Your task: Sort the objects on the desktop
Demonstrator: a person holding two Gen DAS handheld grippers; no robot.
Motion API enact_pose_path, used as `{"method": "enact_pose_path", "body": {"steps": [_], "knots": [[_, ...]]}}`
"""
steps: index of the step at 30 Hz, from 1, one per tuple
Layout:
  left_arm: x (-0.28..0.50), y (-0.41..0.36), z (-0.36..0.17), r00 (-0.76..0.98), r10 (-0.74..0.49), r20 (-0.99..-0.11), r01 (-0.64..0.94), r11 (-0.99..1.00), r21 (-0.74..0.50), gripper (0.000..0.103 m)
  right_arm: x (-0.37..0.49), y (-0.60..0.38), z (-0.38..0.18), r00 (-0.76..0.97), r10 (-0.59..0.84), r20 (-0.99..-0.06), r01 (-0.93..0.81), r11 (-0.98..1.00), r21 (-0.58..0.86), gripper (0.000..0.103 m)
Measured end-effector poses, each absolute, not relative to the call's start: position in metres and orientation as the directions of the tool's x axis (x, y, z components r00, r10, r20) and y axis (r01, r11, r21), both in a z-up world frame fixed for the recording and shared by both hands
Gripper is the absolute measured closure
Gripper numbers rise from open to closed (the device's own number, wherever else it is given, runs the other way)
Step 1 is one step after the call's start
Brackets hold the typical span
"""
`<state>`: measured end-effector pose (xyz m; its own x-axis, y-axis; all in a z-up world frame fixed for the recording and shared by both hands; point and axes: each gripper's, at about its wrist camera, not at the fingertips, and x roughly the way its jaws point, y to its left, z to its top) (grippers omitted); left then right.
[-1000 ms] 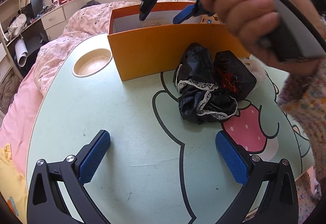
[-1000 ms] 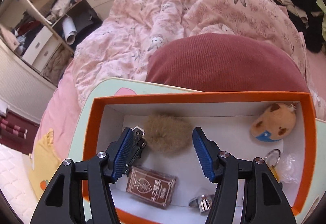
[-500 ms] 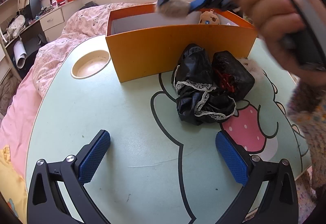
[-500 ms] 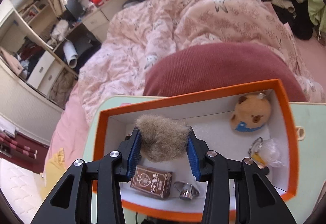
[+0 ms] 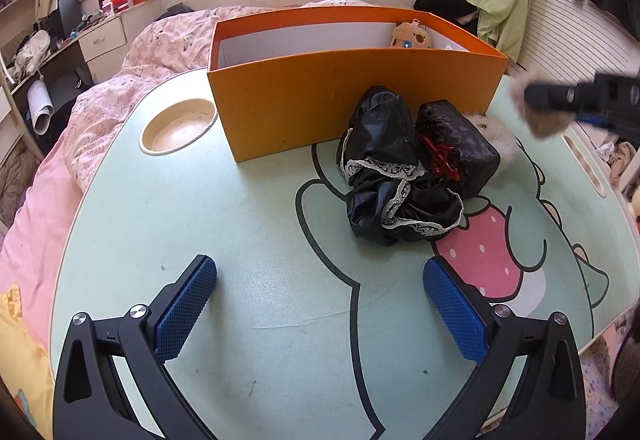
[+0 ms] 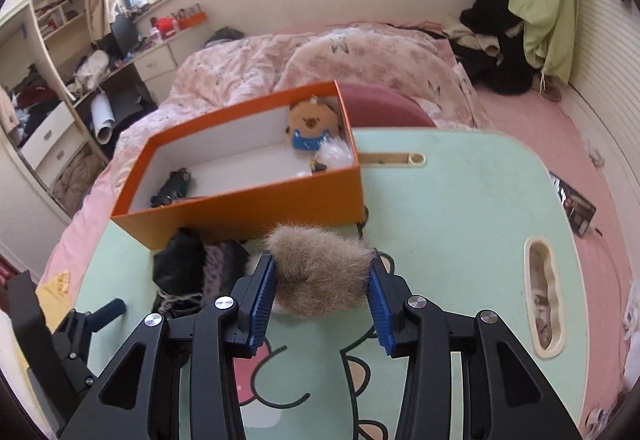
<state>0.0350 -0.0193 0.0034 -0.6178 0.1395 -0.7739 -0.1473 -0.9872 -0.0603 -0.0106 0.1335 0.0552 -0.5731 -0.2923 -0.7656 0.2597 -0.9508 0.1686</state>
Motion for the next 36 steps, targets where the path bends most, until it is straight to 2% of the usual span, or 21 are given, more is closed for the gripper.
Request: {"method": "enact_pose_path", "body": {"steps": [4, 7, 8, 9, 12, 18, 25, 26, 27, 36], "knots": [[0.035, -0.019, 0.003, -0.618, 0.141, -0.774, -0.150, -0.987, -0.059, 0.000, -0.015, 0.130, 0.035, -0.528, -0.337, -0.780, 0.277, -0.936, 0.216, 0.054], [0.035, -0.019, 0.003, -0.617, 0.142, -0.774, -0.152, -0.987, -0.060, 0.000, -0.003, 0.126, 0.044, -0.577, -0.359, -0.733, 0.303, -0.928, 0.216, 0.028], [0.035, -0.019, 0.003, -0.617, 0.142, -0.774, -0.152, -0.987, -0.060, 0.000, 0.003, 0.127, 0.051, -0.608, -0.355, -0.710, 0.303, -0.930, 0.206, 0.016], [0.035, -0.019, 0.003, -0.617, 0.143, -0.774, -0.153, -0.986, -0.060, 0.000, 0.010, 0.128, 0.057, -0.639, -0.351, -0.684, 0.304, -0.932, 0.195, 0.009], [0.034, -0.020, 0.003, -0.617, 0.144, -0.774, -0.155, -0.986, -0.060, 0.000, 0.031, 0.131, 0.070, -0.701, -0.337, -0.629, 0.332, -0.934, 0.130, 0.007], [0.035, -0.020, 0.004, -0.617, 0.146, -0.774, -0.159, -0.986, -0.060, 0.000, 0.060, 0.133, 0.045, -0.718, -0.227, -0.658, 0.326, -0.945, -0.029, 0.006], [0.035, -0.020, 0.003, -0.615, 0.150, -0.774, -0.164, -0.985, -0.060, 0.000, 0.054, 0.122, 0.003, -0.638, -0.193, -0.746, 0.354, -0.933, -0.062, 0.006], [0.035, -0.020, 0.003, -0.615, 0.150, -0.774, -0.165, -0.985, -0.060, 0.000, 0.051, 0.121, -0.002, -0.615, -0.193, -0.764, 0.357, -0.933, -0.052, 0.003], [0.035, -0.020, 0.003, -0.615, 0.150, -0.774, -0.165, -0.984, -0.060, 0.000, 0.049, 0.123, -0.004, -0.610, -0.203, -0.766, 0.356, -0.934, -0.036, 0.000], [0.035, -0.019, 0.004, -0.615, 0.153, -0.774, -0.171, -0.983, -0.058, 0.000, 0.050, 0.127, -0.010, -0.618, -0.197, -0.761, 0.347, -0.937, -0.039, 0.000]]}}
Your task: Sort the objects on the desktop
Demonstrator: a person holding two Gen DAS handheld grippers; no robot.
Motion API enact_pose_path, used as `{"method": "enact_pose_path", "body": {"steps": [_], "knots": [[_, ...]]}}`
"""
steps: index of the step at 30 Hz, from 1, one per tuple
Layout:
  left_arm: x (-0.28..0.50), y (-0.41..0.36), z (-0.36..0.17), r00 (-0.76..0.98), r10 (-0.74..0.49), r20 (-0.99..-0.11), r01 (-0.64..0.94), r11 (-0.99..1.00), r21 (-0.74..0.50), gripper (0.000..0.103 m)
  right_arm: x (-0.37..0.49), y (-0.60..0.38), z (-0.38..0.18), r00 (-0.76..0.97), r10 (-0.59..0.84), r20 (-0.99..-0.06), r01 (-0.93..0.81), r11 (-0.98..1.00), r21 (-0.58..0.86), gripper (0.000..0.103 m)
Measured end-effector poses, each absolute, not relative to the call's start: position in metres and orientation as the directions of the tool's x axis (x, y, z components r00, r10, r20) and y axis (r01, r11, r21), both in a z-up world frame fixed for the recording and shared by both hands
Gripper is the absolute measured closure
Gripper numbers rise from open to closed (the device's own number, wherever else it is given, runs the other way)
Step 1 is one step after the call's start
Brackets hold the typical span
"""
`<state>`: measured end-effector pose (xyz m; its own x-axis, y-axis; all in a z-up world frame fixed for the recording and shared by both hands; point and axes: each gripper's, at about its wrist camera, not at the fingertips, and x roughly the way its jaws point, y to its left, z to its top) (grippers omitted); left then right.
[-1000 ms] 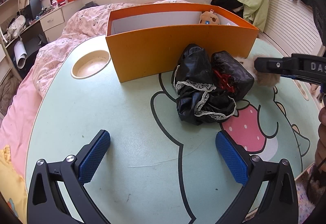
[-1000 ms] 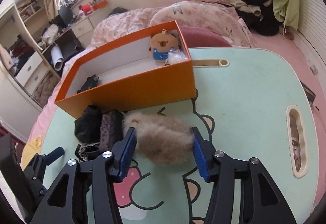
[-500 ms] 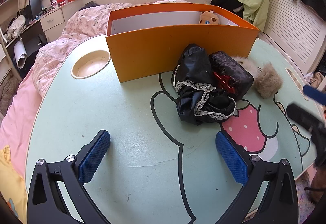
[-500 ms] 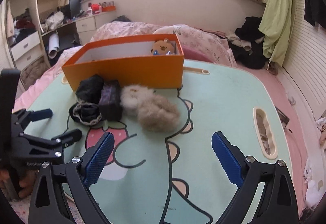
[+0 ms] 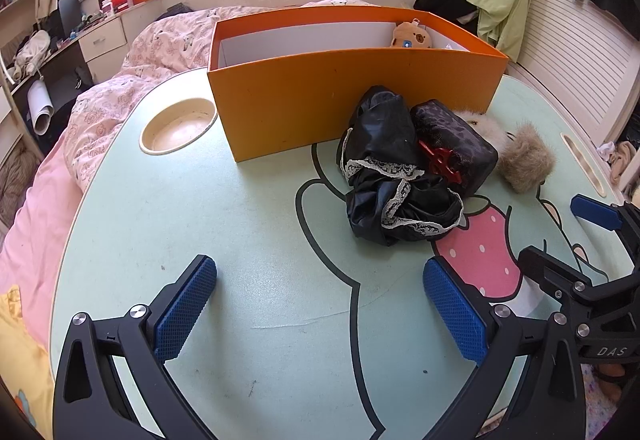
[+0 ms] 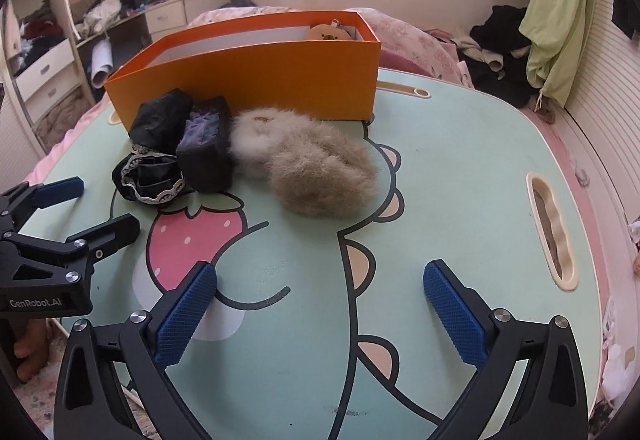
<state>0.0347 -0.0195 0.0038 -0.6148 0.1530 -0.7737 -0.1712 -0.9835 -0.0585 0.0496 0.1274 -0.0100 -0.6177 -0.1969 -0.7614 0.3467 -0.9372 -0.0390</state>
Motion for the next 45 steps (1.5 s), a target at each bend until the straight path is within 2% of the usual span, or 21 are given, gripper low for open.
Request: {"method": "enact_pose_path", "body": {"steps": [45], "knots": [[0.0342, -0.0209, 0.0048, -0.610, 0.169, -0.774, -0.197, -0.979, -0.059, 0.000, 0.0498, 0.1268, -0.0093, -0.616, -0.203, -0.762, 0.354, -0.934, -0.038, 0.000]]}}
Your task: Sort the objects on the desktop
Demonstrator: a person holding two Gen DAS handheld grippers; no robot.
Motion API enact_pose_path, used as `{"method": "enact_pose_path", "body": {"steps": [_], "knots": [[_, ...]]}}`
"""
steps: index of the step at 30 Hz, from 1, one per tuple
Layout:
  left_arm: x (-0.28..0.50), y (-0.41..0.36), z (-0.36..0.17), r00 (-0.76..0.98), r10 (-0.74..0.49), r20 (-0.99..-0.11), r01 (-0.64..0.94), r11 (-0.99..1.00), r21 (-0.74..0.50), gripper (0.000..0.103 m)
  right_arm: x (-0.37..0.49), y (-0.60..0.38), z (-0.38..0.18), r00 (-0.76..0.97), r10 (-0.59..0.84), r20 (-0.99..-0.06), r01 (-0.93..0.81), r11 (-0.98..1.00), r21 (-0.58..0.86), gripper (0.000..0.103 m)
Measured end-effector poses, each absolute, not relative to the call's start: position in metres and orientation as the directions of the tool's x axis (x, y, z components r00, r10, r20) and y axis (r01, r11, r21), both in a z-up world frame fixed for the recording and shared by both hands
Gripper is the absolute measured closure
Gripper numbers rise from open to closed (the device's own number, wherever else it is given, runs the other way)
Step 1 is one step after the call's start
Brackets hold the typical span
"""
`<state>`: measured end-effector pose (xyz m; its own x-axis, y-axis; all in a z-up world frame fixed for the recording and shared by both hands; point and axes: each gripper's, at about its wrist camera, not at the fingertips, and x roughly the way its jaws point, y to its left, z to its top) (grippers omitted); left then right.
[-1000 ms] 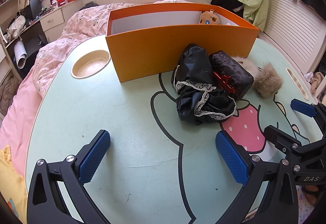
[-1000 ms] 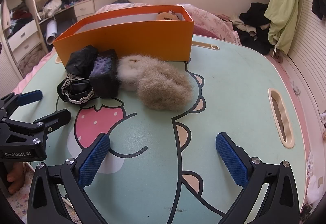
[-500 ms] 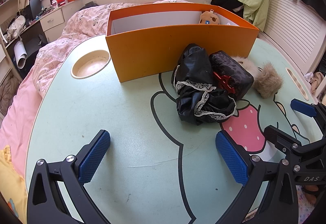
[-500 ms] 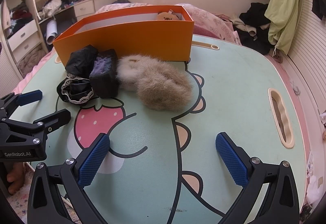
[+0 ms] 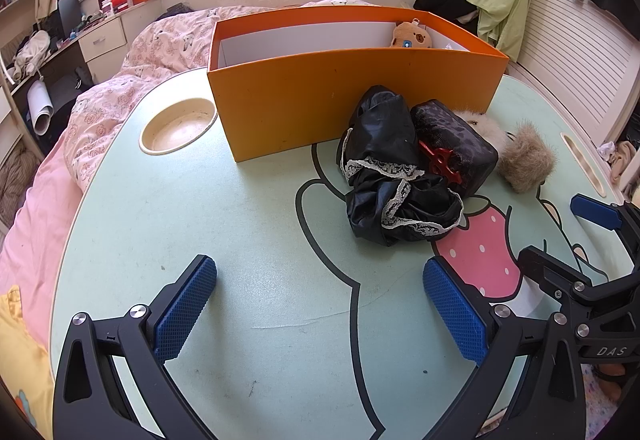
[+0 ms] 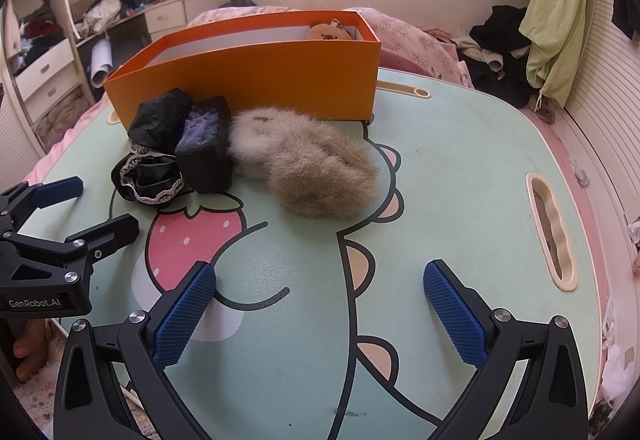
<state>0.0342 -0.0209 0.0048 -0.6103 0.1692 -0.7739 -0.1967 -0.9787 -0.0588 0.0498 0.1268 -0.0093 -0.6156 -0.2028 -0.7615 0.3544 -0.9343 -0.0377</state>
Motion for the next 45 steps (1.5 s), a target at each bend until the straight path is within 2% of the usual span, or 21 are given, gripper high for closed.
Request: {"method": "enact_pose_path", "body": {"steps": [38, 41, 45], "knots": [[0.029, -0.035, 0.005, -0.599, 0.182, -0.780, -0.205, -0.976, -0.071, 0.000, 0.050, 0.127, -0.010, -0.615, -0.206, -0.761, 0.357, -0.933, -0.036, 0.000], [0.029, -0.049, 0.015, -0.631, 0.198, -0.750, -0.176, -0.978, -0.110, 0.000, 0.050, 0.126, -0.009, -0.615, -0.205, -0.761, 0.358, -0.933, -0.038, 0.000], [0.033, -0.065, 0.048, -0.713, 0.176, -0.679, -0.173, -0.982, -0.073, 0.001, 0.050, 0.127, -0.010, -0.615, -0.205, -0.761, 0.358, -0.933, -0.038, 0.000]]}}
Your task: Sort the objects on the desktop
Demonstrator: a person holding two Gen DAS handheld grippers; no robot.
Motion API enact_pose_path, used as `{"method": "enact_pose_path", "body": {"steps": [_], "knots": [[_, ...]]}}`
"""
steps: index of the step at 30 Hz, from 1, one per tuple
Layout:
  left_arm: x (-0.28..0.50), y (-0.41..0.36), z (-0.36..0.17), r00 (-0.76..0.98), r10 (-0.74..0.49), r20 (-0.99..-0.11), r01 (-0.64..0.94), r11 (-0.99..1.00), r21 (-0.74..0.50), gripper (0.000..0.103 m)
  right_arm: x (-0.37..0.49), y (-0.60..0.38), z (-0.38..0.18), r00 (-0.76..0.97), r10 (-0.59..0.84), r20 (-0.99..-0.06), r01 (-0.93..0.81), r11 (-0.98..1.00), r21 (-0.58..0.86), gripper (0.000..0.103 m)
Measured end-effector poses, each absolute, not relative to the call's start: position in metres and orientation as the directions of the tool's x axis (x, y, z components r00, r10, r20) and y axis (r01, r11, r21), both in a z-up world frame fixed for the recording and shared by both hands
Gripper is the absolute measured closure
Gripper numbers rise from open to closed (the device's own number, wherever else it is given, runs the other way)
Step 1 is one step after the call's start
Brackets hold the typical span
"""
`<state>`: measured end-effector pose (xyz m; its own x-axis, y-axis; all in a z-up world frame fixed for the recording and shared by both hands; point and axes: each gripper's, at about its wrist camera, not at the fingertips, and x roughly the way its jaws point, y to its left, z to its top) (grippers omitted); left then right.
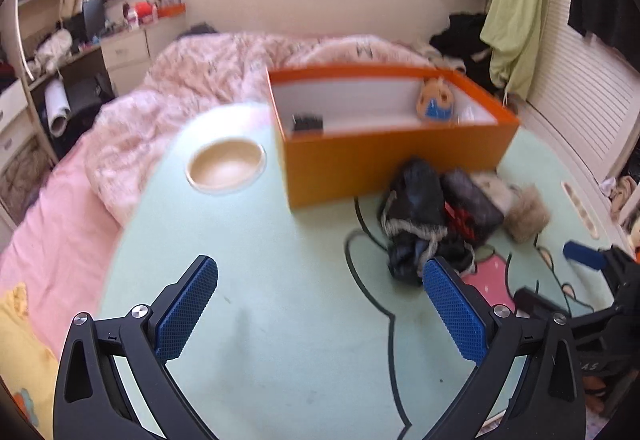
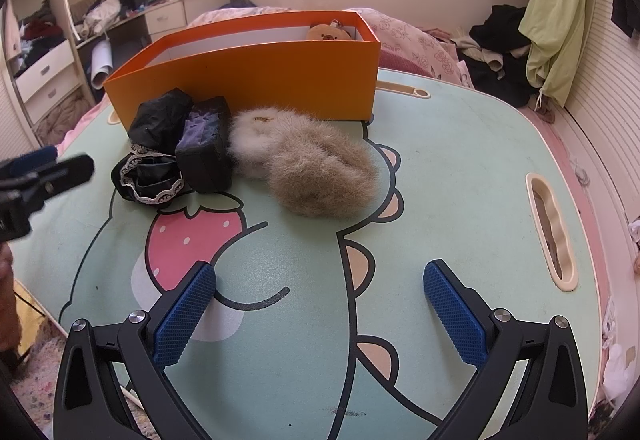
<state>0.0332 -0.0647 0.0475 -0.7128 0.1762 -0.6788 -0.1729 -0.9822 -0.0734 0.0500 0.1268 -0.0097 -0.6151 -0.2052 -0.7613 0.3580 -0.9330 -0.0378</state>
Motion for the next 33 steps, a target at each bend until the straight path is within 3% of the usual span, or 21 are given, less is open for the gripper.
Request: {"method": "enact_pose_path", "body": {"steps": [1, 5, 11, 20, 31, 33], "knots": [[0.032, -0.068, 0.056, -0.724, 0.181, -0.666, -0.181, -0.981, -0.069, 0.005, 0.050, 0.127, -0.009, -0.615, -0.205, -0.761, 0.358, -0.933, -0.038, 0.000], [0.016, -0.078, 0.085, -0.703, 0.252, -0.666, -0.253, -0.963, -0.097, 0.042, 0.050, 0.127, -0.009, -0.615, -0.205, -0.761, 0.358, -0.933, -0.038, 0.000], [-0.030, -0.066, 0.111, -0.580, 0.333, -0.744, -0.356, -0.925, -0.136, 0.079, 0.050, 0.127, -0.009, -0.614, -0.206, -0.761, 0.360, -0.932, -0.038, 0.000], [-0.102, -0.035, 0.094, -0.382, 0.193, -0.904, -0.351, -0.935, -0.051, 0.079, 0.050, 0.127, -0.010, -0.615, -0.208, -0.761, 0.361, -0.932, -0.037, 0.000], [-0.158, 0.008, 0.046, -0.284, -0.120, -0.951, -0.293, -0.934, 0.205, 0.079, 0.050, 0.127, -0.009, -0.614, -0.209, -0.761, 0.362, -0.931, -0.037, 0.000], [-0.162, 0.011, 0.038, -0.270, -0.166, -0.949, -0.284, -0.927, 0.243, 0.072, 0.050, 0.126, -0.010, -0.615, -0.209, -0.761, 0.363, -0.931, -0.037, 0.000]]}}
